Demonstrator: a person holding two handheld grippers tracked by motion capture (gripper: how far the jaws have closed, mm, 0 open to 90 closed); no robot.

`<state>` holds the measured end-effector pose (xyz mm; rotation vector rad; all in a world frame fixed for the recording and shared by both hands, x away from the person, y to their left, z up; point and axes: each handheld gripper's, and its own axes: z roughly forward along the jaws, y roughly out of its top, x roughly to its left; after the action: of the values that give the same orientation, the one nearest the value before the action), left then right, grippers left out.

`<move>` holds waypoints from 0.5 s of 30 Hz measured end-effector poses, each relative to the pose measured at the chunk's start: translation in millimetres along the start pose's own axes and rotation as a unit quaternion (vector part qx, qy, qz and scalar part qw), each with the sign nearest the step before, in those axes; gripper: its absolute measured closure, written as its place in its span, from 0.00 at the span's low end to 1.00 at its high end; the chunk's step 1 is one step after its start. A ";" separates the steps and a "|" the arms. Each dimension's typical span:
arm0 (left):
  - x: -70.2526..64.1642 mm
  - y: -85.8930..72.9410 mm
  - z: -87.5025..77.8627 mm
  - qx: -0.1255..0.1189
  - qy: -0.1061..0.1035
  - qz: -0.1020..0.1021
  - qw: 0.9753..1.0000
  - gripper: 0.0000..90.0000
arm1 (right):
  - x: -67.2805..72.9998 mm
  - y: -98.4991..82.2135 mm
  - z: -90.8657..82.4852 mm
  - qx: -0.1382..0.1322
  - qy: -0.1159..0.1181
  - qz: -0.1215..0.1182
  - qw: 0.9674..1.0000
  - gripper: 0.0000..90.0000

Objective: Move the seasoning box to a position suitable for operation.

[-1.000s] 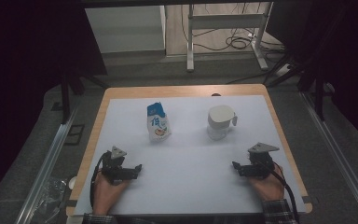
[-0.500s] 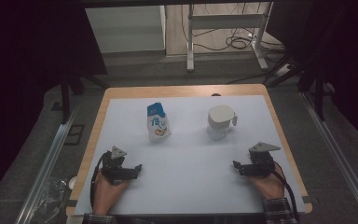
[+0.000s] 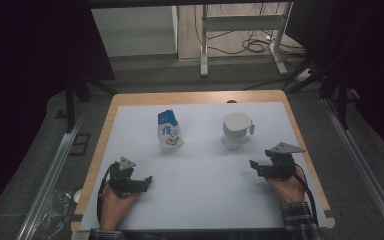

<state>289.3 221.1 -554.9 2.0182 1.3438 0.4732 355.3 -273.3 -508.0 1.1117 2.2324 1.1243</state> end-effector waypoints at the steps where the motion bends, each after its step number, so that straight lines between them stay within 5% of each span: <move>1: 0.0 0.0 0.0 0.000 0.000 0.000 1.000 0.04 | -0.2 1.9 0.8 0.001 -0.001 0.000 1.000 0.26; 7: 0.0 0.0 0.0 0.000 0.000 0.000 1.000 0.04 | -5.0 9.0 9.0 -0.006 -0.011 -0.023 1.000 0.39; 15: 0.0 0.0 0.0 0.000 0.000 0.000 1.000 0.04 | -23.3 13.8 15.0 -0.025 -0.045 0.002 0.999 0.39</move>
<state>289.3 221.1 -554.9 2.0175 1.3438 0.4727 385.5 -279.7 -505.8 1.1242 2.1245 1.1031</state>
